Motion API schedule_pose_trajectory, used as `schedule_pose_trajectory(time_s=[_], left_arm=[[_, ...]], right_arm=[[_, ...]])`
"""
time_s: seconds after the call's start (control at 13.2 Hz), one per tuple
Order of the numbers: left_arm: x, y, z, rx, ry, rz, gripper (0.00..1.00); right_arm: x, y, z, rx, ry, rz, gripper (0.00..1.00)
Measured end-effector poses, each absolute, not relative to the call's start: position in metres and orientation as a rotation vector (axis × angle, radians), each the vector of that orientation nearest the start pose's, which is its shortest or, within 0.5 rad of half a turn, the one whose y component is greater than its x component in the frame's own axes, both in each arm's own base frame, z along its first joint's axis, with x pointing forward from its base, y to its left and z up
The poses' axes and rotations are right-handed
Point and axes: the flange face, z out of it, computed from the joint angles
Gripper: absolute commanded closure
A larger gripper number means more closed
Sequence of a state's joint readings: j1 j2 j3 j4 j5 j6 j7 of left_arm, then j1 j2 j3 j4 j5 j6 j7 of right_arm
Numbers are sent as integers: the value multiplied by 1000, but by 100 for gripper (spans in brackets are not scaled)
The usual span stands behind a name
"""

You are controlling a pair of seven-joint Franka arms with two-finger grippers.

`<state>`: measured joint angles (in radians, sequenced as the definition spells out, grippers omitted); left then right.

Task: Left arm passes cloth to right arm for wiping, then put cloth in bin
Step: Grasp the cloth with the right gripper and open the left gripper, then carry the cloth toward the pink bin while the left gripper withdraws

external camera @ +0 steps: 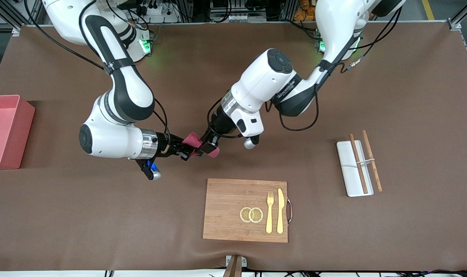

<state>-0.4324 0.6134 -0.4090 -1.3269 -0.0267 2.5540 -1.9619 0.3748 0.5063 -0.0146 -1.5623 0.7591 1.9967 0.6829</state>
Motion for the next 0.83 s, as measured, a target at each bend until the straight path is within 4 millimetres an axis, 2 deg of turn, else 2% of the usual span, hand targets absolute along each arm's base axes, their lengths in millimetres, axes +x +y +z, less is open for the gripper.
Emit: schedule_pose_trajectory(time_s=[0.15, 0.3, 0.38, 0.53, 0.61, 0.76, 0.83], left_arm=[[583, -476, 502, 2072, 1469, -30, 0], [589, -435, 527, 2262, 1407, 62, 0], [590, -410, 535, 2423, 1316, 97, 0], [592, -355, 552, 2703, 1097, 113, 0], [596, -324, 562, 2787, 1023, 108, 0], [603, -264, 578, 2906, 892, 89, 0], [605, -238, 584, 2960, 809, 72, 0]], right_arm=[[629, 267, 361, -2510, 731, 525, 100], [626, 240, 379, -2643, 596, 514, 100], [624, 222, 392, -2702, 534, 504, 100], [621, 181, 411, -2786, 395, 504, 100], [621, 154, 417, -2822, 324, 493, 100], [619, 99, 419, -2897, 169, 453, 100], [618, 72, 413, -2921, 99, 442, 100]])
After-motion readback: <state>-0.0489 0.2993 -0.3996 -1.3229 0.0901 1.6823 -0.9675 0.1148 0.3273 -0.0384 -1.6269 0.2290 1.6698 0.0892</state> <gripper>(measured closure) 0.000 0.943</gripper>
